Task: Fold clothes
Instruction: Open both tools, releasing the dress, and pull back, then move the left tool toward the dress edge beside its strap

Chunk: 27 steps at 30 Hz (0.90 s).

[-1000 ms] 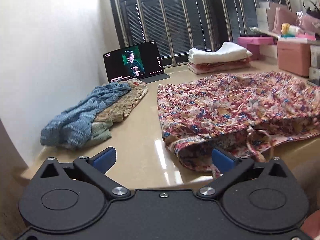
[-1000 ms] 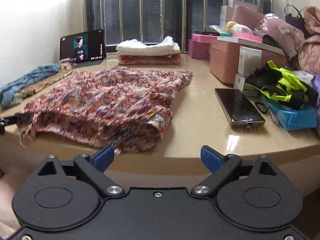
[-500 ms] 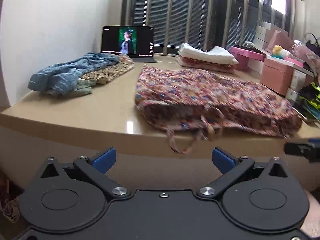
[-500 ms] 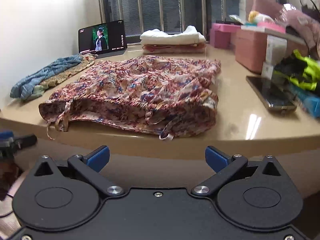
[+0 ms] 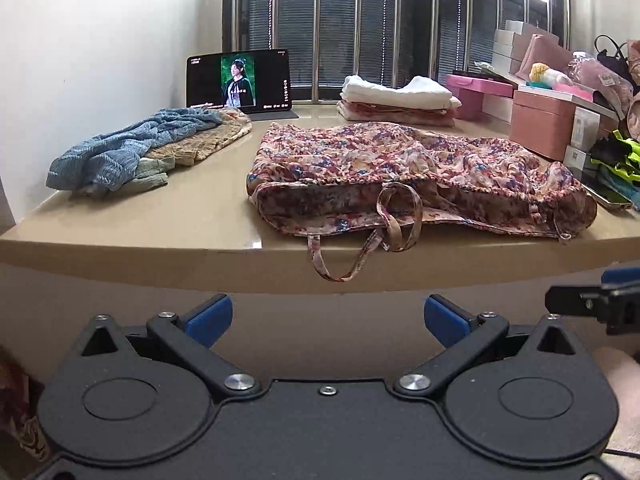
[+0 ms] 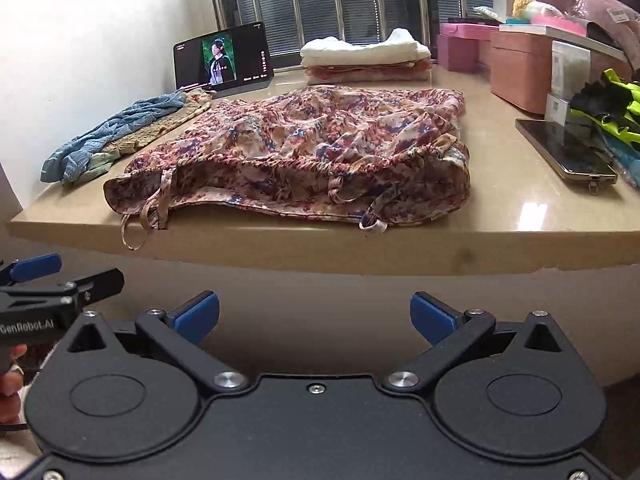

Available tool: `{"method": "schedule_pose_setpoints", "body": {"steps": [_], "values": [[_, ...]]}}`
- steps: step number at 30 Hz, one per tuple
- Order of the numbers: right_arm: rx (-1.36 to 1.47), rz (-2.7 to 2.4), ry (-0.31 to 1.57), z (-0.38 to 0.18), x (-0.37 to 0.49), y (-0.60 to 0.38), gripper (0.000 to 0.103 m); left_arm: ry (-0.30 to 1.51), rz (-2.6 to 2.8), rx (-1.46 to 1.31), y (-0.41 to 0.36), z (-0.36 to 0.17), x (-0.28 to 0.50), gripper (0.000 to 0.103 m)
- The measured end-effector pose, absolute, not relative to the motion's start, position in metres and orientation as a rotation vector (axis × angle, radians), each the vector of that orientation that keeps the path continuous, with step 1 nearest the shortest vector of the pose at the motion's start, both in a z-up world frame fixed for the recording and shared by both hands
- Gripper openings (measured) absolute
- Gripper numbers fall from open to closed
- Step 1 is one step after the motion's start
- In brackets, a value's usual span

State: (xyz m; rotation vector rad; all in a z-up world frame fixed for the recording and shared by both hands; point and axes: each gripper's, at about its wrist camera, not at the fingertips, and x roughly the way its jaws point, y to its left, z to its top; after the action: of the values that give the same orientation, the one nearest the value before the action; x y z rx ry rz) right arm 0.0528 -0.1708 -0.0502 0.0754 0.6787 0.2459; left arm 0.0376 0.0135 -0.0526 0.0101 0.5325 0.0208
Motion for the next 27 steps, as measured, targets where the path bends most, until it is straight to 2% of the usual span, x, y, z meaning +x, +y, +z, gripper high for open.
{"method": "schedule_pose_setpoints", "body": {"steps": [27], "values": [[0.082,0.279,0.676,-0.0484,0.0555,-0.168,0.103,0.553,0.009,0.045,0.008,-0.0546,0.0412,0.103]]}}
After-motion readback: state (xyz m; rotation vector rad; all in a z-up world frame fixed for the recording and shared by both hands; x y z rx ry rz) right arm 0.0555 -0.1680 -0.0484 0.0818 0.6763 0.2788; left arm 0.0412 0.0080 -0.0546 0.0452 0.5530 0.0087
